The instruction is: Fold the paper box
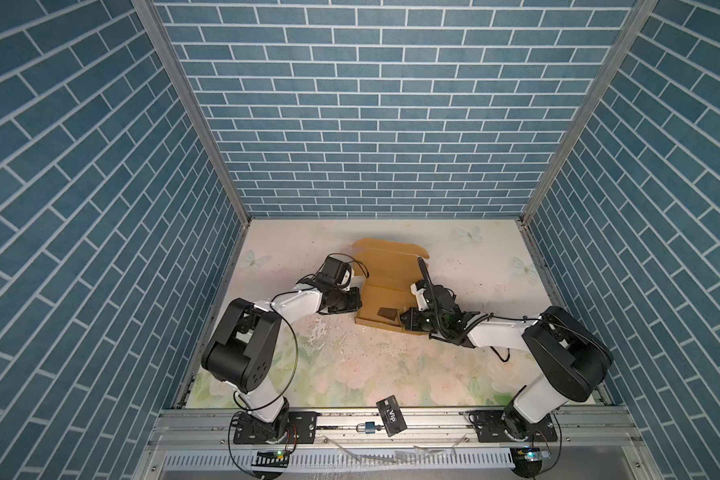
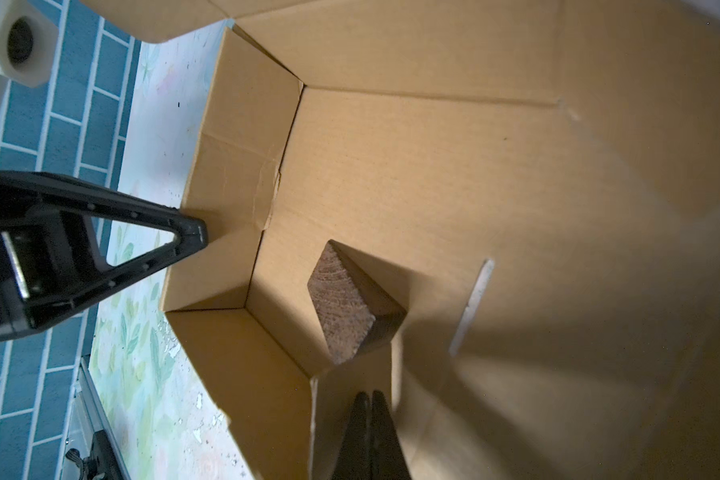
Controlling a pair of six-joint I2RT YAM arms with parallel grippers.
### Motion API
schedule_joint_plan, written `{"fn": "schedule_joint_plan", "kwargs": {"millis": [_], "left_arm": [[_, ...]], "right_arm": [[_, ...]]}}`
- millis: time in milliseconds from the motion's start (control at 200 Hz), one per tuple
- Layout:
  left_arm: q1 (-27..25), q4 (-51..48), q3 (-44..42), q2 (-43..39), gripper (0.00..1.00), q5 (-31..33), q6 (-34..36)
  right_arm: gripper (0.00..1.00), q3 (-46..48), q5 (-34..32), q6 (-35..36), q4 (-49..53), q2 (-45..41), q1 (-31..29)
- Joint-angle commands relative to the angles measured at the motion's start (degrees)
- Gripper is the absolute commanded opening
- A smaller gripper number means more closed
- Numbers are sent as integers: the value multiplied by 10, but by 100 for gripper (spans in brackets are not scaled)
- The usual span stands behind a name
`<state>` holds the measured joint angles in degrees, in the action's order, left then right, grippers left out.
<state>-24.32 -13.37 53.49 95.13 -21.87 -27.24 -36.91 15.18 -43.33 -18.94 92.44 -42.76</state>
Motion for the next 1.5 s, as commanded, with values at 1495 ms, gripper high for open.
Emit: {"fn": "schedule_joint_plan", "kwargs": {"millis": [1495], "left_arm": [[-14, -14, 7, -9, 17, 7, 6]], "right_arm": [[0, -40, -3, -39, -98, 57, 138]]}}
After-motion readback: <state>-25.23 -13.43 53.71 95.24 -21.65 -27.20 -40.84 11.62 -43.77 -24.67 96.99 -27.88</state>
